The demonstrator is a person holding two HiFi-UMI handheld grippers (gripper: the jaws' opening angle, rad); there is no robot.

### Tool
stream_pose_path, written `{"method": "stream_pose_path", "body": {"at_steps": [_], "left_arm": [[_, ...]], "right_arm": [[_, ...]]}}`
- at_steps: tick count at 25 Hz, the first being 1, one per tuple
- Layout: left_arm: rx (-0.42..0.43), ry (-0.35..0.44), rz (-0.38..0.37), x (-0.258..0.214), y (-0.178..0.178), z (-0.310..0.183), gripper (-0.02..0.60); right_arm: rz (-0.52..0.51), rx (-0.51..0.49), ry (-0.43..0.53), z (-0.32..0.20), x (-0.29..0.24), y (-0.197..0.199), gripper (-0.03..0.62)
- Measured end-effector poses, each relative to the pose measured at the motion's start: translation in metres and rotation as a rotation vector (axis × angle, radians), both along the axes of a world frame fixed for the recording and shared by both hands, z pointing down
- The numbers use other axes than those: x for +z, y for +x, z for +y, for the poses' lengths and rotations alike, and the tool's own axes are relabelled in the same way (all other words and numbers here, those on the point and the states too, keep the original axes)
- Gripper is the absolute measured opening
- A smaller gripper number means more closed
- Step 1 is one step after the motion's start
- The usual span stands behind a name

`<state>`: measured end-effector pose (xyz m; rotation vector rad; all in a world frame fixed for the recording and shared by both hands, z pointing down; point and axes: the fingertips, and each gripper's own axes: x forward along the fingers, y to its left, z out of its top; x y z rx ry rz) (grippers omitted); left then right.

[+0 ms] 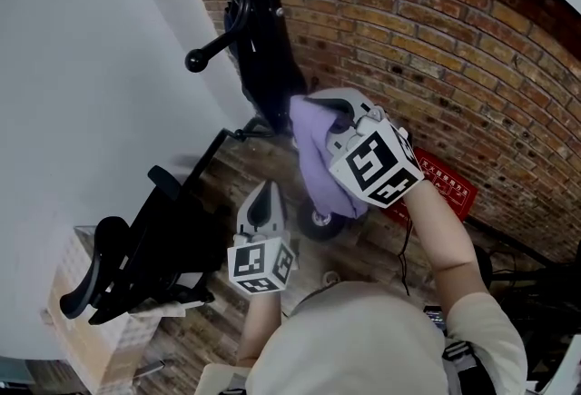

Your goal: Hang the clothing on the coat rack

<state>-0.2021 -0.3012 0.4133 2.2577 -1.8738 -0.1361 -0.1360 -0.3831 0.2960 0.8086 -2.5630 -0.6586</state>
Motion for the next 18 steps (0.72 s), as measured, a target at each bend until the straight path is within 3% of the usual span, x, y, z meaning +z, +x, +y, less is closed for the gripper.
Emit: {"method": "stream_pose_path", "body": {"at_steps": [10, 18], "left_arm": [[0.008, -0.015, 0.008, 0.006, 0.003, 0.004, 0.005], [0.016, -0.026, 0.015, 0.010, 0.005, 0.005, 0.005]], "right_arm": [[0.082, 0.081, -0.105, -0.034, 0.064, 0.033, 0.018], [0.154, 0.060, -0.220, -0.049, 0.114, 0.030, 0.020]]}}
